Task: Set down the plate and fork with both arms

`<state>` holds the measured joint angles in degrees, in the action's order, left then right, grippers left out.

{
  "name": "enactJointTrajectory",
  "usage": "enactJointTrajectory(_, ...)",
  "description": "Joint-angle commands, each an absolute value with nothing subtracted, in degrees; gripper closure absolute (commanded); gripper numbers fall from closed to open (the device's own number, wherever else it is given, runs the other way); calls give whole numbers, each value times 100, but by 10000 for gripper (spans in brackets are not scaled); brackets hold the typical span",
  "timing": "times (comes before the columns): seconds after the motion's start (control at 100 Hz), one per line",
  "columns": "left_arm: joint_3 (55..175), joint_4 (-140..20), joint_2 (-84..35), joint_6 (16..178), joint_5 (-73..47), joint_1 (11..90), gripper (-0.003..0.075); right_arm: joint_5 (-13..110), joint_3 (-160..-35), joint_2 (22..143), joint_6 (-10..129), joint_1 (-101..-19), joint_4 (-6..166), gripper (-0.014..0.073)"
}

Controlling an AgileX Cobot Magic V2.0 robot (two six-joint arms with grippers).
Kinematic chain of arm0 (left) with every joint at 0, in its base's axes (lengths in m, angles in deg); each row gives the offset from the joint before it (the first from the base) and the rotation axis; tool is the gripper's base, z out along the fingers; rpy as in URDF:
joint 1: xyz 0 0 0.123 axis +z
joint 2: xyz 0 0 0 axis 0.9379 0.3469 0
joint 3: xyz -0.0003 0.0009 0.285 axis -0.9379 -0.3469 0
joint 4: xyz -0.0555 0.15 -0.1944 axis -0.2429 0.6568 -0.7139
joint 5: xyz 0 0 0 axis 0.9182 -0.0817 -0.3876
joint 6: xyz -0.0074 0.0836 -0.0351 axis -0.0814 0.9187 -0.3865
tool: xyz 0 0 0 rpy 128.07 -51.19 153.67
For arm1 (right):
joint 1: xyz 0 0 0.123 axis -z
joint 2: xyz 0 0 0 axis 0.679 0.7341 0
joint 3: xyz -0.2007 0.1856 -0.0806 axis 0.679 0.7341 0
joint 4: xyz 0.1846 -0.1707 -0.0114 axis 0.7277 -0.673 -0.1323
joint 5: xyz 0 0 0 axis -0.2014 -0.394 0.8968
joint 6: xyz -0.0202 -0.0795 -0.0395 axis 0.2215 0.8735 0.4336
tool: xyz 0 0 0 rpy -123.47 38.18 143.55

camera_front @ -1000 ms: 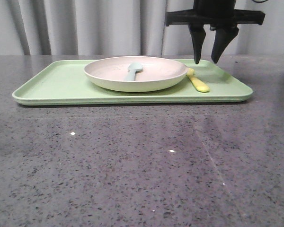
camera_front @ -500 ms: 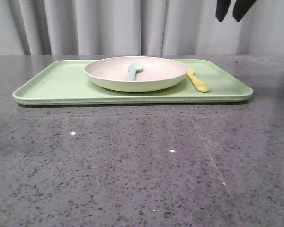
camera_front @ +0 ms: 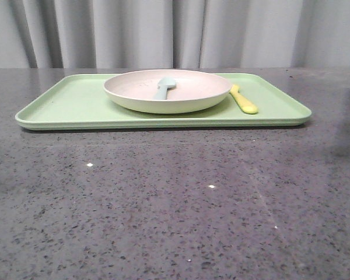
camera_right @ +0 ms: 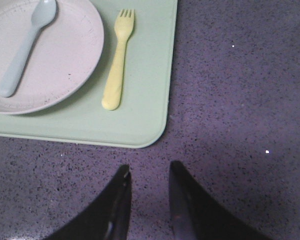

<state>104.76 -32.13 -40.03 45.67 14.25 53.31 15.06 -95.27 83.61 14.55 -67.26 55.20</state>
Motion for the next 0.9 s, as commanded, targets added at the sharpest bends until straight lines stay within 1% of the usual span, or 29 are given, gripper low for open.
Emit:
enactJointTrajectory(0.0,10474,-3199,-4228,4500,916,5304,692,2170,-9227,7779,1531,-6714,5278,441)
enactJointTrajectory(0.07,10288,-3199,-4423,4500,846,5304,741,2398,-8853,7394,1531,-6714,5208,523)
enactJointTrajectory(0.18,10031,-3199,-4734,4500,796,5304,741,2596,-8367,6878,1531,-6714,5168,666)
enactJointTrajectory(0.23,9922,-3199,-4875,4500,731,5304,741,2625,-8192,6609,1531,-6714,5168,657)
enactJointTrajectory(0.42,9528,-3199,-5374,4500,422,5304,741,2827,-7573,5701,1531,-6714,5164,662)
enactJointTrajectory(0.65,9023,-3199,-5894,4500,399,5304,741,3119,-6855,4655,1531,-6714,5121,662)
enactJointTrajectory(0.89,8733,-3199,-6286,4500,412,5304,741,3112,-6496,3969,1531,-6714,5114,662)
